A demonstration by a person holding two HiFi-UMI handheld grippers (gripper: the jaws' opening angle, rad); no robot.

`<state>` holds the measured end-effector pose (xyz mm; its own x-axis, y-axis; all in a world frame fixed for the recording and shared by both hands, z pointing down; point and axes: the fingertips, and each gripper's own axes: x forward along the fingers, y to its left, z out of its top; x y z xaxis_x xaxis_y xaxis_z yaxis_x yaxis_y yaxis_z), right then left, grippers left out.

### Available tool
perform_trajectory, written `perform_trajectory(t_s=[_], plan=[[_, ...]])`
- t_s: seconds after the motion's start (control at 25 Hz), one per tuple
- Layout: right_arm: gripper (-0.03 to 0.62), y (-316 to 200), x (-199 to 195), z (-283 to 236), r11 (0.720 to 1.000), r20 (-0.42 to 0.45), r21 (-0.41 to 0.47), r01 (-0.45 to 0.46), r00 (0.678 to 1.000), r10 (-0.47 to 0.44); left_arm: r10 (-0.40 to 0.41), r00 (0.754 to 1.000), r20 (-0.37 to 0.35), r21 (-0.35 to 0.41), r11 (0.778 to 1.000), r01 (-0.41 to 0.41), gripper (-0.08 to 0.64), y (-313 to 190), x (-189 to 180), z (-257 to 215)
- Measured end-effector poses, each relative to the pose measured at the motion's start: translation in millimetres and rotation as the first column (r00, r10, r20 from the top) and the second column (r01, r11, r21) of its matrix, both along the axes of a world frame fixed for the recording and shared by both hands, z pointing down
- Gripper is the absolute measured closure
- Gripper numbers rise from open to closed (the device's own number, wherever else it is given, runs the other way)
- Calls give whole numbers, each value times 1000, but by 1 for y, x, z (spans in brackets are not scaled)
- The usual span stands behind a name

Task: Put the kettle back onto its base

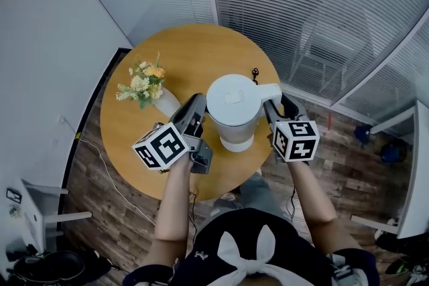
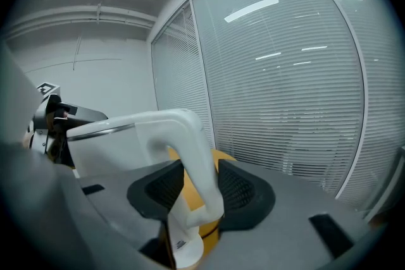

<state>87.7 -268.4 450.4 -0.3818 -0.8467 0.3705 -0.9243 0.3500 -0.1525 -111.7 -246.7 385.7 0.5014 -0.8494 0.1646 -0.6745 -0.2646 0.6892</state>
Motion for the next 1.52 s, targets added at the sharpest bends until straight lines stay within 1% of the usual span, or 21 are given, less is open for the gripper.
perform_trajectory(t_s=[0.84, 1.28, 1.52], plan=[[418, 2, -4, 49, 994, -15, -111, 24, 1000, -26, 13, 1000, 10, -112, 994, -12, 497, -2, -1, 49], [417, 4, -4, 62, 990, -24, -135, 27, 999, -31, 21, 1000, 20, -141, 990, -18, 497, 0, 0, 64], [417, 7, -3, 73, 988, -33, -154, 26, 999, -31, 33, 999, 19, -170, 985, -30, 499, 1, 1, 75]])
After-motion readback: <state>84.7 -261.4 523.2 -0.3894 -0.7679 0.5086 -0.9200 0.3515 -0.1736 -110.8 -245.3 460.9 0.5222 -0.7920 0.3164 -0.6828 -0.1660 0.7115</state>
